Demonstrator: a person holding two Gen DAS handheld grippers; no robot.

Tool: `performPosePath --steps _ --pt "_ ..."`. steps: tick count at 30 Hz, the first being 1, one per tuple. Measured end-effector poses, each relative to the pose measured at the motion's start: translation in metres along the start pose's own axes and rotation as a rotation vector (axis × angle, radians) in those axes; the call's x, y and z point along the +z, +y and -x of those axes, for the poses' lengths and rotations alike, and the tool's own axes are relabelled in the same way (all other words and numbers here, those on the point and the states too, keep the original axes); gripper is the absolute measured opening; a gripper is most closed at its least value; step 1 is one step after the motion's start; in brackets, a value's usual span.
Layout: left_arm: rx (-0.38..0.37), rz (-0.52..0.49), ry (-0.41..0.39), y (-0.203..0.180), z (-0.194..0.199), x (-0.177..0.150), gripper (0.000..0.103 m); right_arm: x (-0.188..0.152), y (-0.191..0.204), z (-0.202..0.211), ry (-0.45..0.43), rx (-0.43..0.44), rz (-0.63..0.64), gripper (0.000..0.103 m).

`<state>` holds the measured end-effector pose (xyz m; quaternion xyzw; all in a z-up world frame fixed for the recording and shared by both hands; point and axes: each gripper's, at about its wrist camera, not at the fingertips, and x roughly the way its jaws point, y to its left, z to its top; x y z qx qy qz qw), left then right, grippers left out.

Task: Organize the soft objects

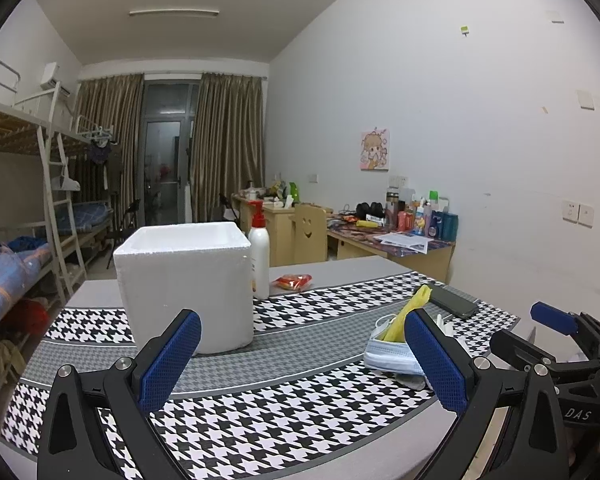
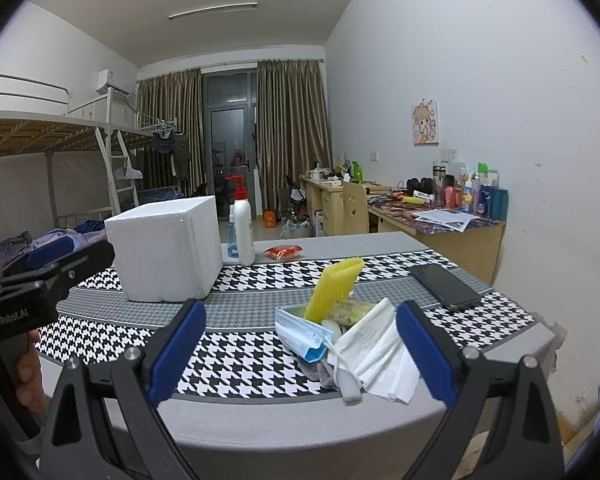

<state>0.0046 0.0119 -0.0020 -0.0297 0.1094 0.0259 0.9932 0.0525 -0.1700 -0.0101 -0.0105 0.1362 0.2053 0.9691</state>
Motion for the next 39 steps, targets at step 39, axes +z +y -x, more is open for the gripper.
performPosePath --steps 39 --pt "0.002 -0.007 0.035 -0.005 -0.020 -0.003 0.102 0.000 -0.001 -0.010 0.022 -0.003 -0.006 0.098"
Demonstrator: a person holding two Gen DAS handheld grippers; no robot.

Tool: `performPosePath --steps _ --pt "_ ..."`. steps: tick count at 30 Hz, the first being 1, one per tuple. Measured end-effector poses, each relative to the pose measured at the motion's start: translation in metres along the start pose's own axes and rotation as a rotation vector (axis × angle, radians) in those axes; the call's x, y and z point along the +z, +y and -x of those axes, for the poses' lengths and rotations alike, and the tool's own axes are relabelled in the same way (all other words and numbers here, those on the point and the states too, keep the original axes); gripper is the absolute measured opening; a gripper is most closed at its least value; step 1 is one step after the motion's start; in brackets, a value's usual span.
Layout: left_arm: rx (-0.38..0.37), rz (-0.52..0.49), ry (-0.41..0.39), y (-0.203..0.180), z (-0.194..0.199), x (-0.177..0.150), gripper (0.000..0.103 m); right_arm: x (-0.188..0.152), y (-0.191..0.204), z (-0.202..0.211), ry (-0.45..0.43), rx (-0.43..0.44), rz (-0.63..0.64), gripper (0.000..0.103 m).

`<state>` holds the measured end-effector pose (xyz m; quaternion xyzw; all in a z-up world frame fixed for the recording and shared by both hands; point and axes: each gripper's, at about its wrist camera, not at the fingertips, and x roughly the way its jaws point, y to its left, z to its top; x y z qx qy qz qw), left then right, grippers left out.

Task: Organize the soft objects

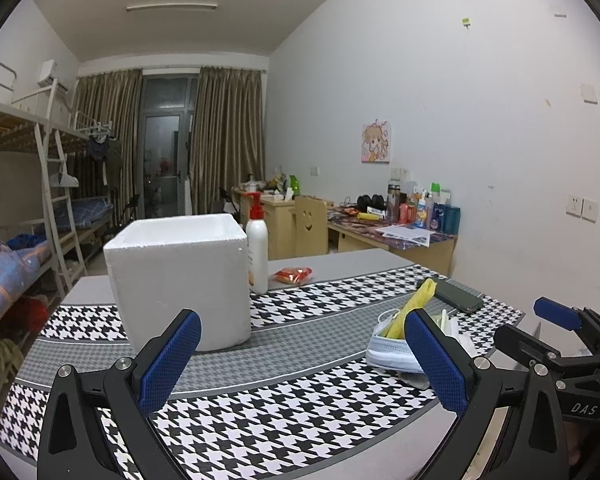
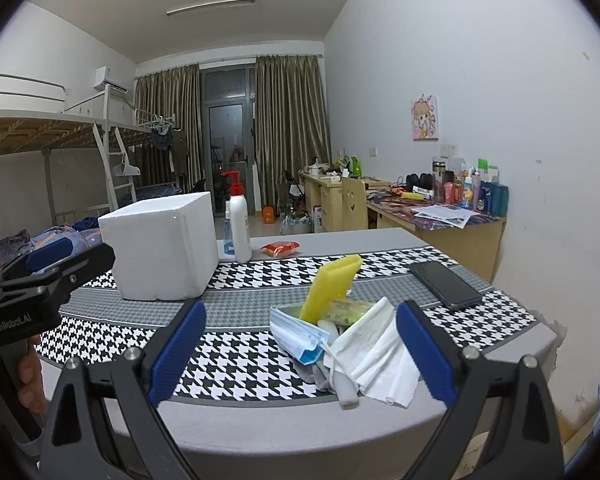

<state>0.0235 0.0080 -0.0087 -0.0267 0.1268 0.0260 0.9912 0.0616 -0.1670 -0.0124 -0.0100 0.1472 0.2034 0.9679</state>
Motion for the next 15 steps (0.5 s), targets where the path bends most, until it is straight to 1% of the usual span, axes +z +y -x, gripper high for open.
performPosePath --steps 9,15 --pt "-0.027 -0.005 0.035 -0.008 -0.022 -0.002 0.102 -0.006 -0.013 -0.016 0.045 -0.014 -0.016 0.098" --pt "-0.047 -0.002 0.072 -0.014 -0.036 -0.004 0.102 -0.009 -0.022 -0.025 0.069 -0.023 -0.016 0.098"
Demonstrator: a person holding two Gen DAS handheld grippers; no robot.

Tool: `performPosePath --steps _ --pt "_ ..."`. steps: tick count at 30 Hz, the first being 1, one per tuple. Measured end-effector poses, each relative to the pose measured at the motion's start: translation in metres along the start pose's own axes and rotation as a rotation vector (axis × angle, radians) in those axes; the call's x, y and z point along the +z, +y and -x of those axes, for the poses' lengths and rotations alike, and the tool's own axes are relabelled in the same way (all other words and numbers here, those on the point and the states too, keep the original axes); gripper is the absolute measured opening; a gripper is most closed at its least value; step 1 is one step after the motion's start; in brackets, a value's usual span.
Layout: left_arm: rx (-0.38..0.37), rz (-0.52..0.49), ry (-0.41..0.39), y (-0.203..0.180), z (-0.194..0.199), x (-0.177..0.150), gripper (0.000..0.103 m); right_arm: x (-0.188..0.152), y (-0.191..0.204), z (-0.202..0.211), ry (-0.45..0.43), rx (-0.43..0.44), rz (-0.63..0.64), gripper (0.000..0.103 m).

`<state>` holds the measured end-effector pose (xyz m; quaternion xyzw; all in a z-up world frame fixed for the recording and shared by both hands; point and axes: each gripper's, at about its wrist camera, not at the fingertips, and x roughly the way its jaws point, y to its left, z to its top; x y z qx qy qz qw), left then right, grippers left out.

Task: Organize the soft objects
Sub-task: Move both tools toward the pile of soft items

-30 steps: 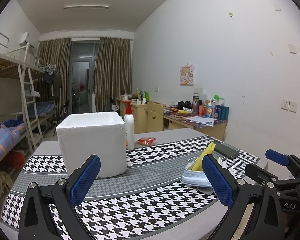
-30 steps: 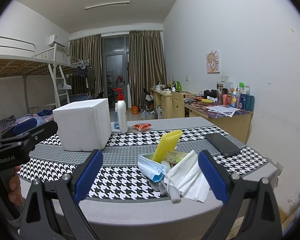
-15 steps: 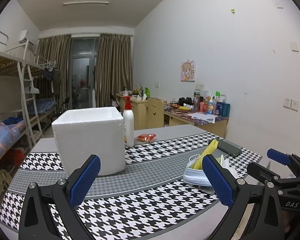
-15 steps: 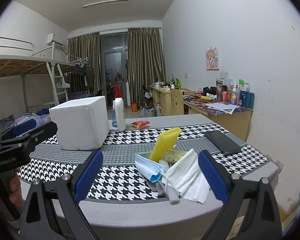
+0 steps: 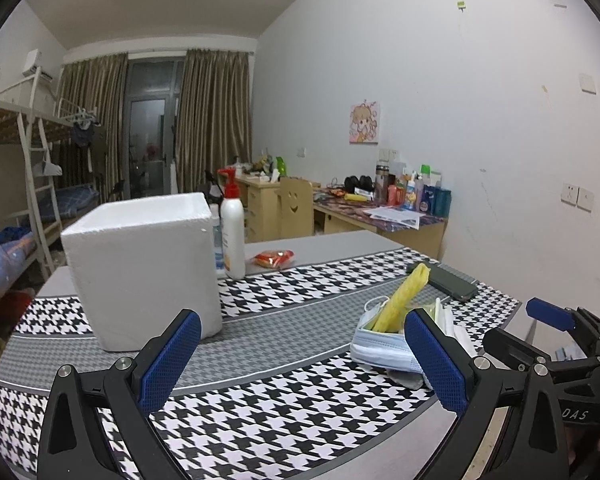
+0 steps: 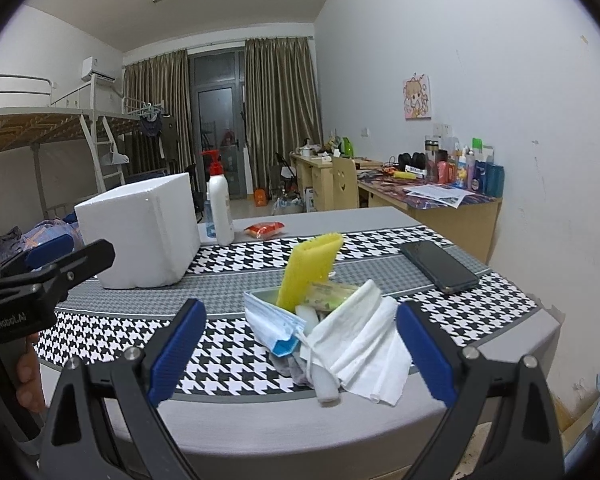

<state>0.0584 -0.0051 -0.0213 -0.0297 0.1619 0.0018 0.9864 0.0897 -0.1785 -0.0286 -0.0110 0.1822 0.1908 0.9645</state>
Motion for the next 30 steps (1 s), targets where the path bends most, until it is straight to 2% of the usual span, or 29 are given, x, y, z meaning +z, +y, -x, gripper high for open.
performPosePath --steps 30 --pt "-0.012 0.018 0.167 -0.025 -0.077 -0.003 0.102 -0.007 -0.049 -0.046 0.140 -0.006 -0.067 0.098"
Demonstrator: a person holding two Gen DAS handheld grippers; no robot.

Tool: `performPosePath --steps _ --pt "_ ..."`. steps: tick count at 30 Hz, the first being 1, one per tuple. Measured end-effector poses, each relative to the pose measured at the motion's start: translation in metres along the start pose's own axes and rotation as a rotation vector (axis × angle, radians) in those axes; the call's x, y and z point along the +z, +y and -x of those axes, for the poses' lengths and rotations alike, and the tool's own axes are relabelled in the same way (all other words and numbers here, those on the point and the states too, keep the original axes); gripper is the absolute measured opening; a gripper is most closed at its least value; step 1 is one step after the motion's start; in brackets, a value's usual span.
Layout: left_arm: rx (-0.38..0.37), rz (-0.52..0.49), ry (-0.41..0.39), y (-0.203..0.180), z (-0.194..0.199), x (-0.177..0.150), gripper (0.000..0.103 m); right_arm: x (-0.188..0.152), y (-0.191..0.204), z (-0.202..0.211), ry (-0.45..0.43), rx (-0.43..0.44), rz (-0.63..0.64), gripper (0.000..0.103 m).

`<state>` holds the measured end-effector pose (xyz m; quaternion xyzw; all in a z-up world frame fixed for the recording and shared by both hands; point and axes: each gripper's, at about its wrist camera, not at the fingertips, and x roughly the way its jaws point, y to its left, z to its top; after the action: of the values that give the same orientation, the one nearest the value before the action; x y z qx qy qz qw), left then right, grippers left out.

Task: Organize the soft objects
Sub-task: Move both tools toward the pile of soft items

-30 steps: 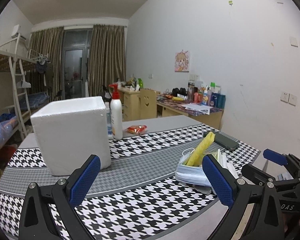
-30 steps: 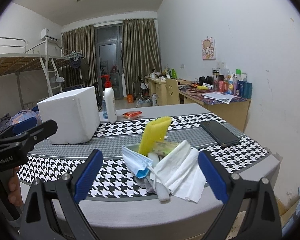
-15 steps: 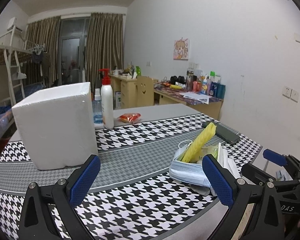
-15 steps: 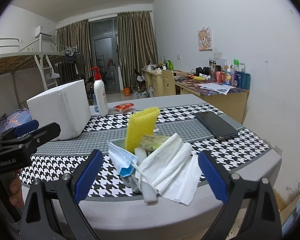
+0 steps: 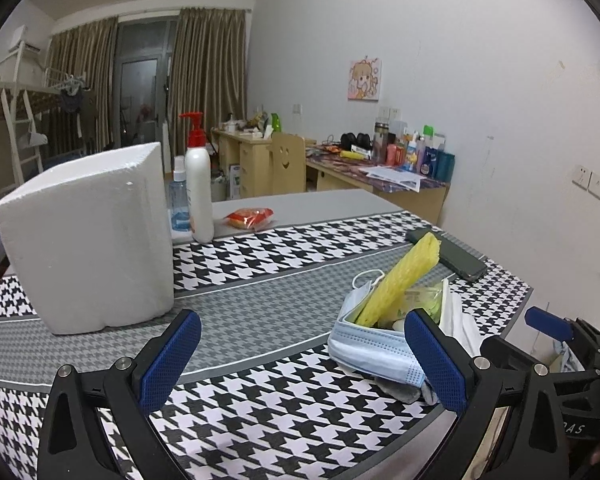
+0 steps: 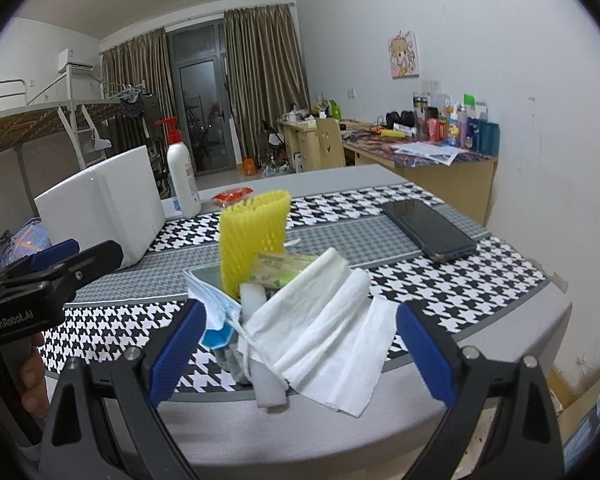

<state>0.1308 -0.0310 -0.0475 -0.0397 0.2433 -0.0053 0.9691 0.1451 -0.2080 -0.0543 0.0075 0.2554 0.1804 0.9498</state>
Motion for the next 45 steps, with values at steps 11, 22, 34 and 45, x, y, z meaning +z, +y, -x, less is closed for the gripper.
performPosePath --steps 11,22,34,45 --pt "-0.005 0.017 0.075 -0.003 -0.025 0.002 0.102 0.006 -0.012 -0.013 0.027 0.006 -0.017 0.098" --pt "0.003 0.045 0.110 0.003 -0.037 0.001 0.102 0.020 -0.013 -0.027 0.024 0.046 -0.003 0.098" --pt "-0.050 0.082 0.175 0.004 -0.059 0.002 0.100 0.027 -0.013 -0.044 0.046 0.077 0.019 0.098" --pt "-0.100 0.087 0.248 -0.008 -0.081 -0.004 0.086 0.016 -0.027 -0.042 0.078 0.050 -0.006 0.098"
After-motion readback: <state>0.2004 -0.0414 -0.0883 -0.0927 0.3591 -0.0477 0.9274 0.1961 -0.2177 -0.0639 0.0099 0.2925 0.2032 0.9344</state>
